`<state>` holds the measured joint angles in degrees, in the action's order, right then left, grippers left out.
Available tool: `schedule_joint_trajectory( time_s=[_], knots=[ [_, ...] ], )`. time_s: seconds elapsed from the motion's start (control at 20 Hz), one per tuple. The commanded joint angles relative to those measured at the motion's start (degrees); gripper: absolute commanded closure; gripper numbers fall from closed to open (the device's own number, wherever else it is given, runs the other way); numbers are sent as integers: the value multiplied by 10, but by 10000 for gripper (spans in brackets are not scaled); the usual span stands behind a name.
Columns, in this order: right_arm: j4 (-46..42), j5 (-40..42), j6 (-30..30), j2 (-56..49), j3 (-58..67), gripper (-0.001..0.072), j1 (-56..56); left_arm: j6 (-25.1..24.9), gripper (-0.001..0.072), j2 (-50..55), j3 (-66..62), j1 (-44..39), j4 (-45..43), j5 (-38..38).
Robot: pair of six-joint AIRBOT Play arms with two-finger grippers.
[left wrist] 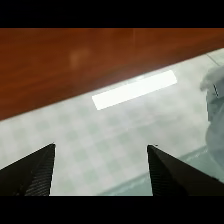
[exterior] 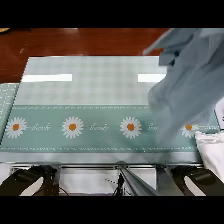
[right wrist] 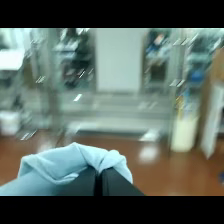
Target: Fold the shirts.
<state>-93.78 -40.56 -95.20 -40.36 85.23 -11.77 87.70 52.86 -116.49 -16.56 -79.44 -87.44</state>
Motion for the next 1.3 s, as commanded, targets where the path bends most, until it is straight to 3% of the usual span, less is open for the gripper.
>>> schedule_joint_trajectory(
  time_s=[0.0,0.1,0.25,0.4,0.6,0.65,0.7,0.75,0.8,0.95,1.1,1.25],
  knots=[
    [101,-112,21,-24,6,699,-48,7,-7,-11,40,0,-2,-47],
    [150,-158,34,-79,6,698,-109,6,-7,-11,88,0,-3,-50],
    [132,-203,42,-191,6,698,-232,6,-7,-11,165,0,-14,-50],
    [86,-195,58,-307,6,697,-318,4,-7,-11,244,0,-42,-44],
    [51,-184,48,-422,6,693,-330,0,-7,-11,364,0,-44,-1],
    [50,-184,37,-438,6,626,-329,0,-6,-11,396,0,-44,16],
    [48,-182,33,-449,6,454,-326,0,-6,-11,428,0,-44,34],
    [46,-181,33,-451,6,340,-321,-1,-7,-11,457,0,-44,50],
    [45,-184,33,-448,7,289,-313,-2,-6,-11,488,1,-44,66],
    [16,-217,31,-403,7,197,-259,-2,-7,-11,574,1,-44,104],
    [-35,-269,35,-337,6,204,-153,-2,-5,-10,655,4,-29,155],
    [-16,-321,68,-286,6,237,2,-22,-4,-9,718,54,107,233]
  ],
)
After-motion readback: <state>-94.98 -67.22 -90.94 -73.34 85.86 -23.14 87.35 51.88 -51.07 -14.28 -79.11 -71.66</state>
